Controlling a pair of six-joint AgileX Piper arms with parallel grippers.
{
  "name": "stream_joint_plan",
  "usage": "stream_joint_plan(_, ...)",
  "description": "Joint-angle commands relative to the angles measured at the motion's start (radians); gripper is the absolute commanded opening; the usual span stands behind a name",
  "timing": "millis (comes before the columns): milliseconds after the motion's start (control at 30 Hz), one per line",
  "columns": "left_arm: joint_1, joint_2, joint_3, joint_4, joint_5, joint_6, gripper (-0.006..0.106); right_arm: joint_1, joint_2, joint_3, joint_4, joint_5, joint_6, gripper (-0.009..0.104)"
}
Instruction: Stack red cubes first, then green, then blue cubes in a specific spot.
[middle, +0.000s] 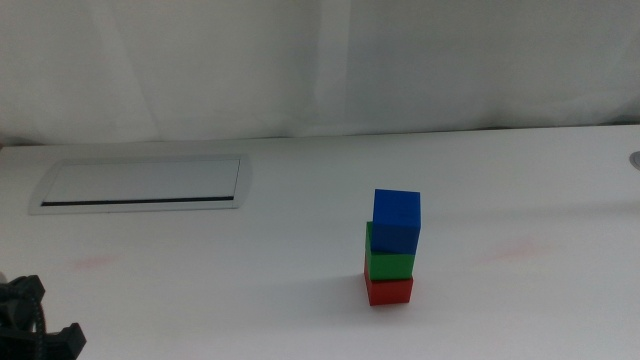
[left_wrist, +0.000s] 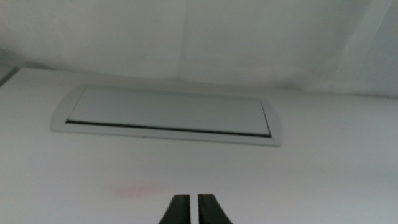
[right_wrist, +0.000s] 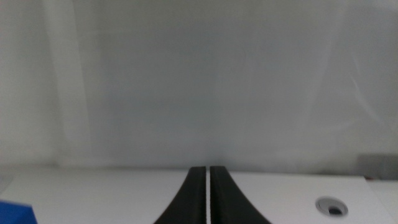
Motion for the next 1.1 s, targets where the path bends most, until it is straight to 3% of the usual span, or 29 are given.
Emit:
stream_joint_plan(0,-0.008,-0.038,0.009,-0.007,-0.01,-0.009,-0.001,-0.006,-0.042,0.006,-0.005,0.094,-0.007,-0.002)
stream_joint_plan(100,-0.023,-0.13,0.009,-0.007,0.047,-0.009,-0.001,-0.006,-0.08,0.006,0.009,0.125,-0.007,-0.002)
stream_joint_plan(233,-0.058,-0.298,0.009,-0.015,0.209,-0.009,-0.001,-0.006,-0.131,0.006,0.105,0.172,-0.007,-0.002)
stream_joint_plan(400,-0.068,-0.436,0.053,-0.028,0.251,-0.015,-0.001,-0.006,-0.142,0.092,0.093,0.163,-0.007,-0.002)
stream_joint_plan(633,-0.068,-0.46,0.177,-0.023,0.186,0.026,-0.001,-0.006,-0.136,0.409,0.093,-0.226,0.018,-0.002)
stream_joint_plan(1067,-0.068,-0.46,0.177,-0.008,0.167,0.01,-0.001,-0.006,-0.136,0.443,0.081,-0.242,0.015,-0.002)
